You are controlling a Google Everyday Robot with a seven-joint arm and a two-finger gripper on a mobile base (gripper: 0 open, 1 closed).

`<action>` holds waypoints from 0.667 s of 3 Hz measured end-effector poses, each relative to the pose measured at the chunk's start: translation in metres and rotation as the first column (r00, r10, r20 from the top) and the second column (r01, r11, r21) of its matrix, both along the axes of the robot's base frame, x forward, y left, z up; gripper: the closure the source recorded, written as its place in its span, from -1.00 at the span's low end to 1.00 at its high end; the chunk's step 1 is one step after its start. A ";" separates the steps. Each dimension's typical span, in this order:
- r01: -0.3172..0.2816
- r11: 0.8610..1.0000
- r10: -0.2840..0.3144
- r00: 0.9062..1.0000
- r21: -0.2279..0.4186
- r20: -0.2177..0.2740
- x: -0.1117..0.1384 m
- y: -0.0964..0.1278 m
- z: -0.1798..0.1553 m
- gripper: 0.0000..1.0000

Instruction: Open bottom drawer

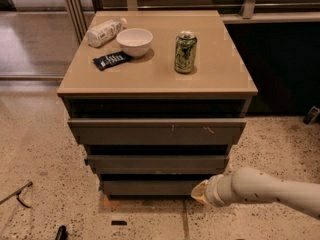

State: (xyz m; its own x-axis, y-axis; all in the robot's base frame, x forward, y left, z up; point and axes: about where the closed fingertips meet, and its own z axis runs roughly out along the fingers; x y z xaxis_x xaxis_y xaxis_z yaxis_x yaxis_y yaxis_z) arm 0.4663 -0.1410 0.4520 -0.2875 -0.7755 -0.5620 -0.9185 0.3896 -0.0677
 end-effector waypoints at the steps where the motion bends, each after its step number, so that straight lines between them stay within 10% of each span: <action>1: 0.025 1.000 -0.025 0.999 -0.010 0.026 0.038 0.003 -0.078 1.00; 2: 0.035 0.999 -0.034 0.999 -0.023 0.006 0.056 0.002 -0.121 1.00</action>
Offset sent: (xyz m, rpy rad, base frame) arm 0.0787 -0.0034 -0.1713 -0.0408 0.0138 -0.0506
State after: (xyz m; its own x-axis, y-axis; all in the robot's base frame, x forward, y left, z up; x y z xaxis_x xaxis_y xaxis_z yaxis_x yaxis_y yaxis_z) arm 0.5222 -0.1395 0.3306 -0.3111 -0.7777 -0.5462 -0.9041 0.4194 -0.0822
